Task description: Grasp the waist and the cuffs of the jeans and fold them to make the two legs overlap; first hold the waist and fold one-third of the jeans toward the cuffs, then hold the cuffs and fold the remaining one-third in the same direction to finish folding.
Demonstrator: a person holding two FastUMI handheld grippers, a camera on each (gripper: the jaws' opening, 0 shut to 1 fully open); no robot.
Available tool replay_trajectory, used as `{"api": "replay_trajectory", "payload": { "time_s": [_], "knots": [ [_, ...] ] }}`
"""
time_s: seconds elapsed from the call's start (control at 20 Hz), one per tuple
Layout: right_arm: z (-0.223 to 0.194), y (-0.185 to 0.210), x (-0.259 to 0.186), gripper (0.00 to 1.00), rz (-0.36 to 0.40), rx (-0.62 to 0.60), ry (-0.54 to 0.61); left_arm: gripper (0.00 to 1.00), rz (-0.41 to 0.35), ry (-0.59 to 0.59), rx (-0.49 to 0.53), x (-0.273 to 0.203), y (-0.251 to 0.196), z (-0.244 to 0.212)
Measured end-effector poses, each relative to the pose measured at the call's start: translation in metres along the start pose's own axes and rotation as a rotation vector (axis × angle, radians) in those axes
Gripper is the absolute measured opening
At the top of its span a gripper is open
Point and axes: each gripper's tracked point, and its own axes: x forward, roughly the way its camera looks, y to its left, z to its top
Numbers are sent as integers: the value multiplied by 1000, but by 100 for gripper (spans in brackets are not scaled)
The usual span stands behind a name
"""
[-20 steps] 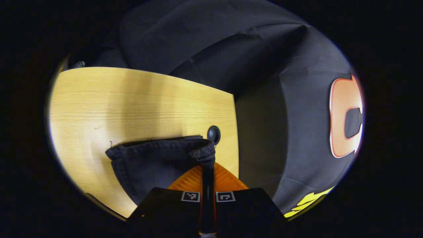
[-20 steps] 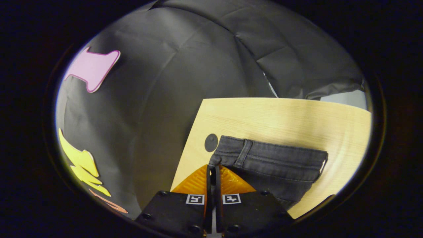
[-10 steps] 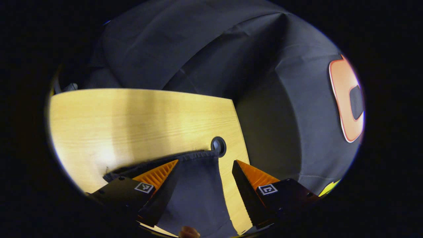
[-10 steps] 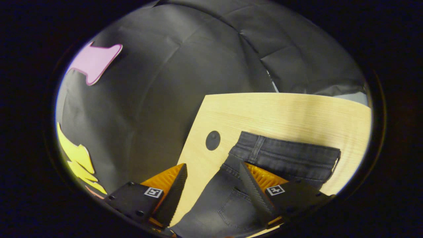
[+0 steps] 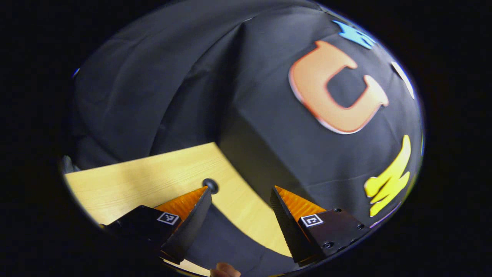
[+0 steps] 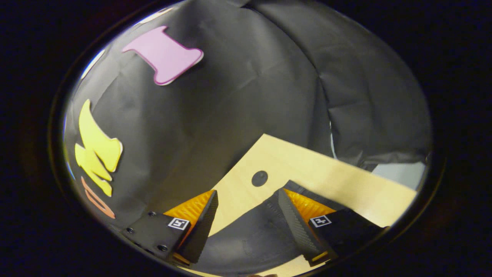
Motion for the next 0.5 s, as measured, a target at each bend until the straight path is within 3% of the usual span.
{"api": "replay_trajectory", "payload": {
  "time_s": [0.2, 0.35, 0.5],
  "knots": [
    [-24, -48, -42, 97, -52, -24, 61, 99, -188, -121, 140, -59, -71, 28],
    [-62, -94, -54, 98, -113, 103, 138, 98, -295, -209, 326, -106, -114, 35],
    [-90, -116, -49, 98, -125, 286, 180, 98, -390, -253, 479, -154, -147, 27]
  ]
}}
